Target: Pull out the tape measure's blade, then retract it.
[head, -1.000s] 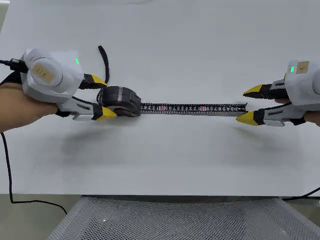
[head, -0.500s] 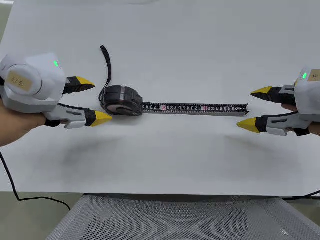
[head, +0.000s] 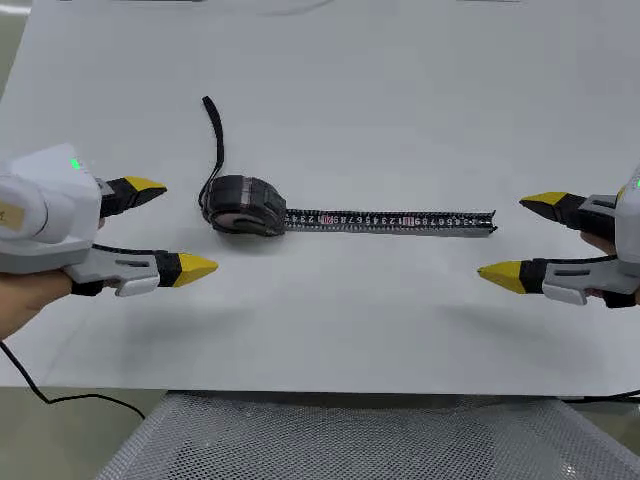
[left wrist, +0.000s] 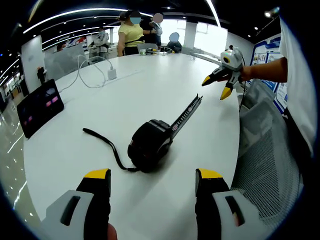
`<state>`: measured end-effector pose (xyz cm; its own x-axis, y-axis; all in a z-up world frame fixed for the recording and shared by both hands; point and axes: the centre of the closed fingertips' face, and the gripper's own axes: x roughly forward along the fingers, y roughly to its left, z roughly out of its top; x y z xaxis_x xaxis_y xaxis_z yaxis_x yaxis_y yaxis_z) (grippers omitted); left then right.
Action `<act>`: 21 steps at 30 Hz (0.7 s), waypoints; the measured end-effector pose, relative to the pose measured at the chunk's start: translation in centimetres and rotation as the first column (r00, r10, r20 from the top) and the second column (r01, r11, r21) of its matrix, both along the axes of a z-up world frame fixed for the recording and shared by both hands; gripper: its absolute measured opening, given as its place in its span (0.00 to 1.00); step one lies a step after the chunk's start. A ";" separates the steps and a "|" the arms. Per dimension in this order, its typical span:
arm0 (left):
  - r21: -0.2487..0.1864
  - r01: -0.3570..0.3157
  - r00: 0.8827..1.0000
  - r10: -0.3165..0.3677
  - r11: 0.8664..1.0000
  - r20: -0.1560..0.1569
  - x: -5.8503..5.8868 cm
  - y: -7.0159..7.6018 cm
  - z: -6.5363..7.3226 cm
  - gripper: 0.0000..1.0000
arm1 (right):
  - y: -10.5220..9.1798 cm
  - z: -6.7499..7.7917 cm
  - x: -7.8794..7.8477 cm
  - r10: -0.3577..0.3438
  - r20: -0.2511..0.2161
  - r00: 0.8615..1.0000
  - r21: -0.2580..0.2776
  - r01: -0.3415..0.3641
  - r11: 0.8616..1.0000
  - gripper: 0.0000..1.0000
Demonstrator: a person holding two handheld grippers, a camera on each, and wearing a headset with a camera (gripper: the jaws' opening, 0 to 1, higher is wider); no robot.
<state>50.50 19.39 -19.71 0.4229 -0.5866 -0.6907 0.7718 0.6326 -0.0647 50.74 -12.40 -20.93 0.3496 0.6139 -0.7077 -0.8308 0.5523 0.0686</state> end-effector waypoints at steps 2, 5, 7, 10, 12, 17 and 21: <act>0.006 -0.011 1.000 0.010 1.000 0.011 -0.3 0.2 0.0 0.70 | -0.1 0.1 -0.2 -0.015 0.005 1.000 0.005 0.015 1.000 0.62; -0.019 -0.033 0.999 0.033 0.999 0.010 -0.7 0.3 0.3 0.73 | 0.0 0.3 -0.4 -0.033 0.012 0.999 0.020 0.032 0.999 0.67; -0.028 -0.053 0.998 0.053 0.998 0.020 -0.8 0.4 0.6 0.74 | 0.0 0.6 -0.6 -0.036 0.024 0.999 0.023 0.035 0.999 0.69; -0.035 -0.067 0.997 0.068 0.997 0.025 -1.2 0.6 0.8 0.77 | 0.0 0.8 -0.9 -0.041 0.031 0.999 0.023 0.040 0.999 0.71; -0.035 -0.073 0.997 0.074 0.997 0.026 -1.5 0.6 0.8 0.79 | -0.1 0.9 -1.1 -0.045 0.034 0.998 0.026 0.044 0.999 0.72; -0.046 -0.088 0.996 0.089 0.995 0.024 -2.3 0.8 0.7 0.83 | 0.0 1.4 -1.6 -0.057 0.050 0.997 0.037 0.055 0.998 0.77; -0.055 -0.105 0.994 0.107 0.993 0.032 -2.8 1.0 0.8 0.87 | 0.0 1.9 -1.9 -0.071 0.055 0.996 0.049 0.068 0.996 0.81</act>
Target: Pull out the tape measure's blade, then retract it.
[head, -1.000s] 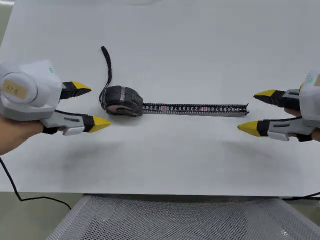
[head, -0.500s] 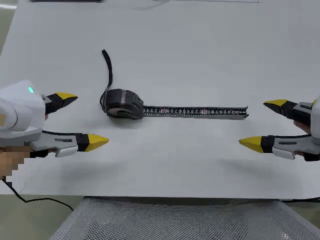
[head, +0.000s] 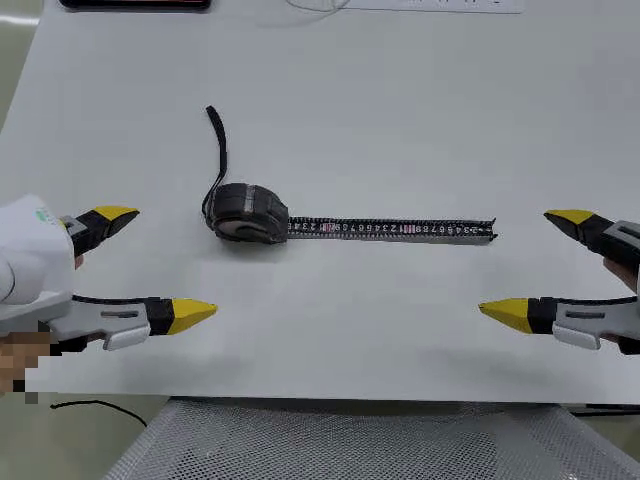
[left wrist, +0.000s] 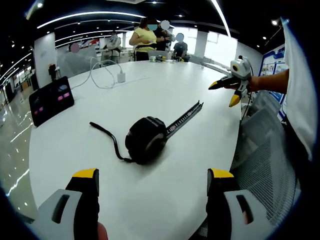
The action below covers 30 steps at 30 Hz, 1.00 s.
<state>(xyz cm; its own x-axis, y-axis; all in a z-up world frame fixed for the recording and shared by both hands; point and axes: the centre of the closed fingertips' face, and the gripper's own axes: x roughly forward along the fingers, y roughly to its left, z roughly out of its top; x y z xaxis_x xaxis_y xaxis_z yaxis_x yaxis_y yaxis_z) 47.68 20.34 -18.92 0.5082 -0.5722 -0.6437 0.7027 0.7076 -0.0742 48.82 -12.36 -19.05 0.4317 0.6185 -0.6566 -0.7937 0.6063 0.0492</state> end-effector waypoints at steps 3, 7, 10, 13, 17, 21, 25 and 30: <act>0.007 -0.010 1.000 0.010 1.000 0.009 -0.3 0.2 0.2 0.89 | 0.1 0.3 -0.3 -0.005 0.003 1.000 0.006 0.005 1.000 0.83; 0.010 -0.026 1.000 0.026 1.000 0.014 -0.8 0.4 0.3 0.94 | 0.1 0.4 -0.4 -0.019 0.007 1.000 0.020 0.019 1.000 0.91; -0.011 -0.036 0.999 0.036 0.999 0.013 -1.2 0.4 0.5 0.97 | 0.0 0.5 -0.6 -0.024 0.005 1.000 0.023 0.024 0.999 0.93; -0.015 -0.046 0.999 0.046 0.999 0.009 -1.5 0.5 0.4 0.99 | 0.0 0.5 -0.9 -0.027 -0.001 1.000 0.026 0.027 0.999 0.94; -0.027 -0.056 0.998 0.056 0.998 0.008 -1.9 0.4 0.4 0.99 | -0.1 0.7 -1.3 -0.039 -0.002 0.999 0.044 0.039 0.998 0.99; -0.024 -0.063 0.998 0.063 0.998 0.005 -2.3 0.4 0.1 0.99 | -0.2 0.5 -1.7 -0.040 -0.004 0.999 0.033 0.041 0.999 0.99; -0.021 -0.069 0.998 0.070 0.997 0.006 -2.7 0.5 0.1 0.99 | -0.3 0.3 -2.1 -0.046 -0.008 0.999 0.034 0.046 0.998 0.99; -0.016 -0.076 0.997 0.077 0.997 0.007 -3.0 0.8 0.1 0.99 | -0.5 0.6 -2.4 -0.057 0.004 0.998 0.036 0.057 0.998 0.99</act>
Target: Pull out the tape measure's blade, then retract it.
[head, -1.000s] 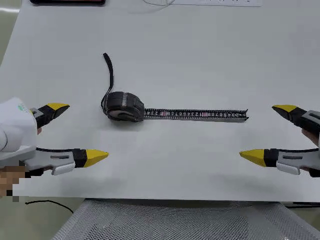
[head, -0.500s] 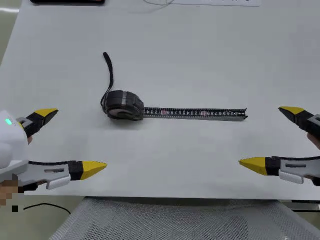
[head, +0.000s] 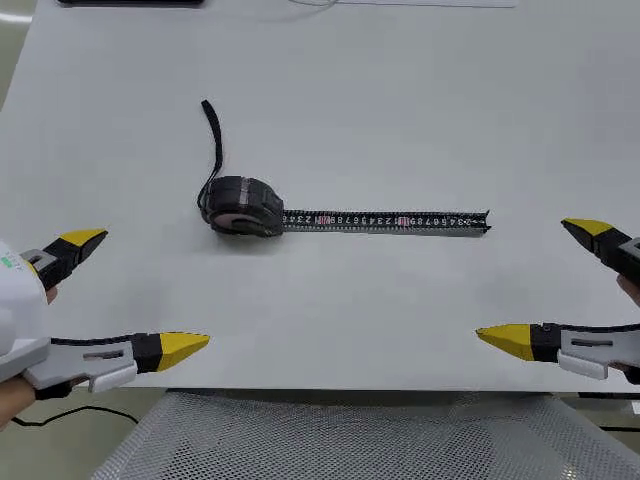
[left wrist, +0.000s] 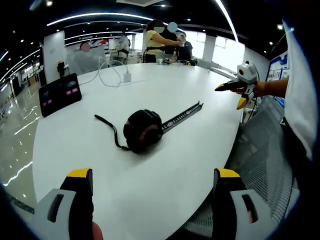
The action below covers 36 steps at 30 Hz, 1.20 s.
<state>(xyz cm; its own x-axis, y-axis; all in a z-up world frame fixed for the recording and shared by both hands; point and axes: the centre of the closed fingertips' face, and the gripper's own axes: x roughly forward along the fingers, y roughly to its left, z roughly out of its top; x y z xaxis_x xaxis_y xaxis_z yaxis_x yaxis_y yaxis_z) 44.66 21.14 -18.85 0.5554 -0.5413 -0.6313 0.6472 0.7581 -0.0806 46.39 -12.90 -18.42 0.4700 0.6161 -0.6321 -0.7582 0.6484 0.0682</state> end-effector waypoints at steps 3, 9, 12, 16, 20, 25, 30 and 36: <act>-0.010 -0.016 1.000 0.016 1.000 -0.011 -0.1 0.3 -0.1 0.99 | 0.0 0.0 -0.2 -0.003 0.001 1.000 0.001 0.003 1.000 0.99; -0.005 -0.018 1.000 0.018 1.000 -0.009 -0.2 0.1 -0.2 0.99 | -0.2 -0.1 -0.4 -0.009 0.001 1.000 0.001 0.009 1.000 0.98; -0.012 -0.023 1.000 0.023 1.000 -0.005 0.1 0.0 0.1 0.99 | -0.1 -0.2 -0.4 -0.008 0.001 1.000 -0.003 0.008 1.000 0.98; -0.014 -0.020 1.000 0.020 1.000 -0.003 0.1 0.0 0.2 0.99 | -0.3 -0.1 -0.2 -0.009 0.002 1.000 -0.004 0.009 1.000 0.98; -0.015 -0.023 1.000 0.023 1.000 -0.001 0.1 -0.1 0.3 0.99 | -0.4 -0.1 -0.1 -0.005 0.005 1.000 -0.009 0.005 1.000 0.97; -0.019 -0.025 1.000 0.025 0.999 0.000 0.2 -0.2 0.3 0.99 | -0.3 -0.3 -0.3 -0.003 -0.001 1.000 -0.010 0.003 1.000 0.97; -0.024 -0.028 1.000 0.028 0.999 -0.001 0.1 -0.4 0.3 0.99 | -0.3 -0.2 -0.4 -0.005 -0.002 1.000 -0.007 0.005 1.000 0.97; -0.026 -0.029 1.000 0.029 0.999 -0.002 0.1 -0.5 0.3 0.99 | -0.2 -0.2 -0.4 -0.007 -0.003 1.000 -0.002 0.007 1.000 0.97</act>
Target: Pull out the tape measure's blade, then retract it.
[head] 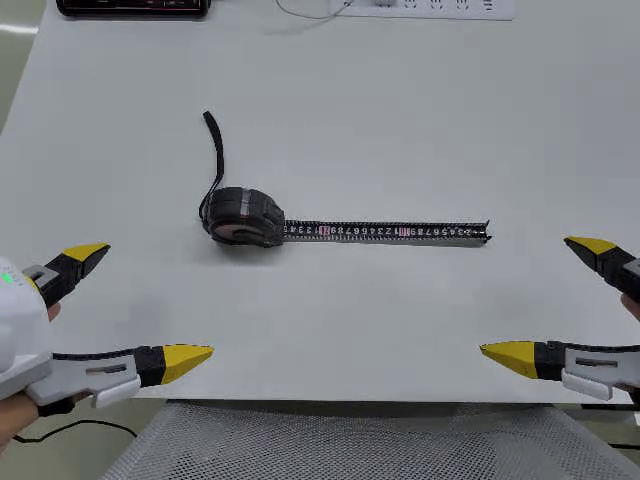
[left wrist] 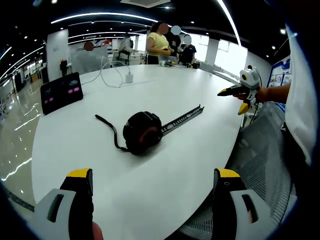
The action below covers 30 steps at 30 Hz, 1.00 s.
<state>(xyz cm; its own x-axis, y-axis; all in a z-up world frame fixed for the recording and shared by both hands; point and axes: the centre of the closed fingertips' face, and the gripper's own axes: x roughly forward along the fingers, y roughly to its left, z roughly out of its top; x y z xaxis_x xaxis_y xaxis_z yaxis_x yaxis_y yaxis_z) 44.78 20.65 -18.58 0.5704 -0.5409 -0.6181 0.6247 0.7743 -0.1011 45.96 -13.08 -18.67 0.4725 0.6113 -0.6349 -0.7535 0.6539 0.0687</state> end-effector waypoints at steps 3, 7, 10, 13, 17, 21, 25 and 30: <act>-0.001 0.000 1.000 0.000 1.000 -0.002 0.0 0.0 0.0 0.99 | 0.0 0.0 0.0 -0.003 0.000 1.000 0.001 0.003 1.000 0.97; -0.001 -0.001 1.000 0.001 1.000 -0.001 0.1 0.0 0.0 0.99 | 0.0 0.0 0.0 -0.006 -0.003 1.000 0.002 0.006 1.000 0.97; -0.007 -0.004 1.000 0.004 1.000 0.000 0.1 0.0 0.1 0.99 | 0.0 0.0 0.0 -0.008 -0.002 1.000 0.005 0.008 1.000 0.97; -0.007 -0.001 1.000 0.001 1.000 -0.003 0.0 -0.1 0.0 0.99 | 0.1 0.1 0.0 -0.009 0.000 1.000 0.006 0.009 1.000 0.97; -0.009 -0.002 1.000 0.002 1.000 -0.002 0.1 -0.1 0.1 0.99 | 0.0 0.2 0.1 -0.011 0.004 1.000 0.008 0.011 1.000 0.97; -0.008 -0.004 1.000 0.004 1.000 -0.003 0.2 -0.1 0.1 0.99 | 0.0 0.3 0.2 -0.012 0.007 1.000 0.005 0.012 1.000 0.97; -0.012 -0.013 1.000 0.013 1.000 -0.005 0.3 -0.4 0.1 0.99 | 0.1 0.3 0.3 -0.009 0.009 1.000 0.007 0.009 1.000 0.97; -0.024 -0.040 0.999 0.039 0.999 -0.003 0.6 -0.8 0.1 0.99 | 0.2 0.4 0.3 -0.010 0.014 1.000 0.008 0.010 1.000 0.97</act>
<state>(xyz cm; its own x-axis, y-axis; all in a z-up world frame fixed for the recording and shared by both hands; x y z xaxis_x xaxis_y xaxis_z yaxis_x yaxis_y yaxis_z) 45.35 19.86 -18.47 0.5899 -0.5328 -0.6067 0.5934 0.7957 -0.1217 46.24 -12.89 -18.31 0.4876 0.6112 -0.6234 -0.7476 0.6612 0.0635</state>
